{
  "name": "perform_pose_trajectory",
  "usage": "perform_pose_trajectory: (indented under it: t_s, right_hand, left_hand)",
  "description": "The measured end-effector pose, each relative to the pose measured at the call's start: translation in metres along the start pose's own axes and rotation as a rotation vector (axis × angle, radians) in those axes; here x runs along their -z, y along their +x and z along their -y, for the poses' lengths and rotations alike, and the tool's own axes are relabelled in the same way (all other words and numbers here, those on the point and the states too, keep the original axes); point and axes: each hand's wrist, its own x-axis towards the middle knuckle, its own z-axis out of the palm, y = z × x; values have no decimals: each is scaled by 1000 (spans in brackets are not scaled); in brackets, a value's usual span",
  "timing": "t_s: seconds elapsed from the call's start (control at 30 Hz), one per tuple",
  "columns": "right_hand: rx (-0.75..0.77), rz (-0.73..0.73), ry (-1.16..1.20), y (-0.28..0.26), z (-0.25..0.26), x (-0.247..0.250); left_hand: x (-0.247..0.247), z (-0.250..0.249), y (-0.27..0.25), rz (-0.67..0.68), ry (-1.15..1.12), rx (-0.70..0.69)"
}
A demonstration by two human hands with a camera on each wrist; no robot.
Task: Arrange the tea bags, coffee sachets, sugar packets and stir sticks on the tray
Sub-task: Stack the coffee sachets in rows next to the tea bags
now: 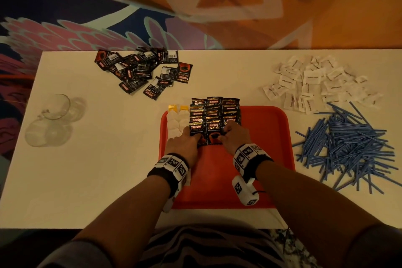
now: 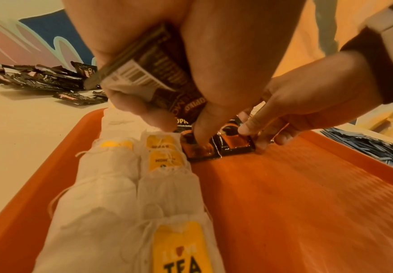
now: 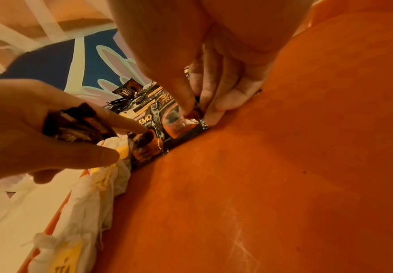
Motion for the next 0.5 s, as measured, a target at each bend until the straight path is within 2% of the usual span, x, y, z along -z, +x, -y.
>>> perform_pose_trajectory:
  t_s: [0.3,0.43,0.5]
  right_hand:
    - [35,-30,-9,-4,-3,9]
    - [30,-23,11,-10,1,17]
    - [57,-1,49,-15,6,23]
  left_hand:
    - [-2,10,-2,-87,-148,-2]
    - [6,10,-6,-207,-457,119]
    - [12,11,-4,-222,-639,188]
